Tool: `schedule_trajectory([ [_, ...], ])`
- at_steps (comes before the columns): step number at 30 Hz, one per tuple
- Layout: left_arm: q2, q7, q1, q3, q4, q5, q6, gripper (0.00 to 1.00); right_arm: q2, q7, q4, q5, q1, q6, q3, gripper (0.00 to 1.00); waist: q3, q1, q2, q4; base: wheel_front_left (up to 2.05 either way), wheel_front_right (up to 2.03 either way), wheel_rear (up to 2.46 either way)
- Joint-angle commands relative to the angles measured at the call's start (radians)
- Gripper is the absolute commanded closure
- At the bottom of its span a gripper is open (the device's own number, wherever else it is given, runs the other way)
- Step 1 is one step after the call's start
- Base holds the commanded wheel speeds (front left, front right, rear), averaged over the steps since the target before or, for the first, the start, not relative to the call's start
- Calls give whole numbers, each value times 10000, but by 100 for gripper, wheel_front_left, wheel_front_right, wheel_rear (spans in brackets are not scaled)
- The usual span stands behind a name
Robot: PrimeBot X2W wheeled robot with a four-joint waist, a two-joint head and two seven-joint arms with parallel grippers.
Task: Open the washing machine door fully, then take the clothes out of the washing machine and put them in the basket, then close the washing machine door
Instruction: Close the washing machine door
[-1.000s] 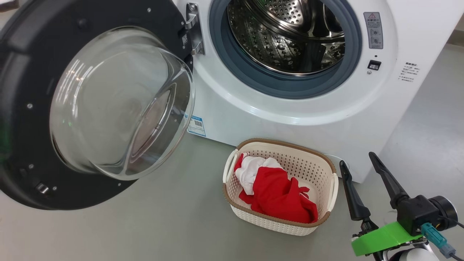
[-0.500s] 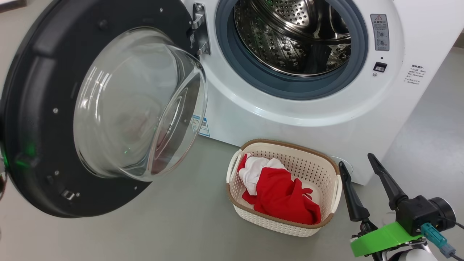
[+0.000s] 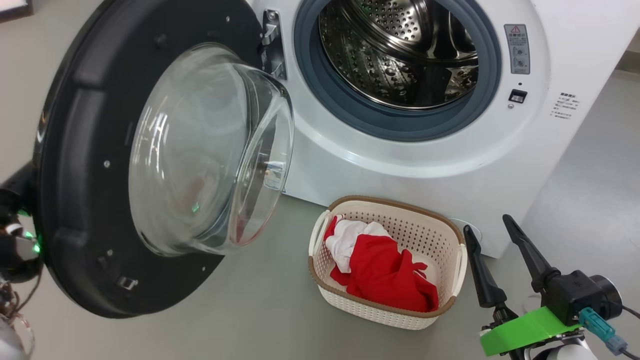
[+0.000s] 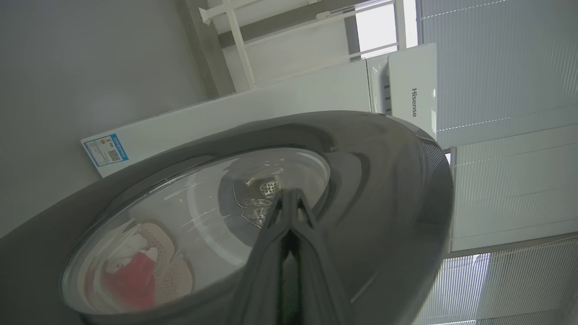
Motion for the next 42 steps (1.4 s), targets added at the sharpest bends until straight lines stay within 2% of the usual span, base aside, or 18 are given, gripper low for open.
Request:
schedule_trajectory([
  [1,78,343,304,1,-509,-166,-68,100,-98,-64,-261,100,-361,63,288,0,5,0,0,-58,0,0,0],
  [11,-656,1122,1172,-18,-2289,-539,256,100,-98,-65,-283,281,-412,63,307,0,-57,0,0,-266,0,0,0],
  [26,-1709,2036,2585,-304,-5782,-1358,1848,100,-98,-66,-317,464,-520,63,326,0,-31,0,0,-507,0,0,0],
  [32,-1814,2000,3258,-918,-6811,-1899,2307,100,-98,-66,-378,490,-559,63,309,0,5,0,0,-772,0,0,0],
  [42,-1822,1233,4094,-2446,-7655,-3221,2567,100,-98,-66,-362,533,-571,63,353,0,3,0,0,-1120,0,0,0],
])
